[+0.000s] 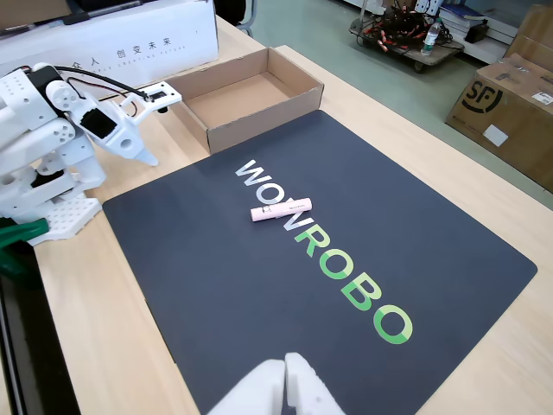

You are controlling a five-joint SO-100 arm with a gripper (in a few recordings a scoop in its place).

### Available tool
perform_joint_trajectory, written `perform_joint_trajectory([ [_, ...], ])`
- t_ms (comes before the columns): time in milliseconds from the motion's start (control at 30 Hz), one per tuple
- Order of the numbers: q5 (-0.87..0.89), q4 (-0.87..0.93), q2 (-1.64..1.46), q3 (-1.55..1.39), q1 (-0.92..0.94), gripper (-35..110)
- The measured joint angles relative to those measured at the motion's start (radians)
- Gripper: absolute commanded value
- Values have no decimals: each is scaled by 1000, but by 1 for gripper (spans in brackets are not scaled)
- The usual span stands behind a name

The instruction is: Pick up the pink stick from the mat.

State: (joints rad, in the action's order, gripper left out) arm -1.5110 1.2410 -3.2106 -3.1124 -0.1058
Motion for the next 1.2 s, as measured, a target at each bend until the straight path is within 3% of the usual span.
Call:
perform_joint_trajectory([
  [833, 55, -55, 785, 724, 190, 0],
  [1200, -5, 75, 1097, 1111, 348, 0],
])
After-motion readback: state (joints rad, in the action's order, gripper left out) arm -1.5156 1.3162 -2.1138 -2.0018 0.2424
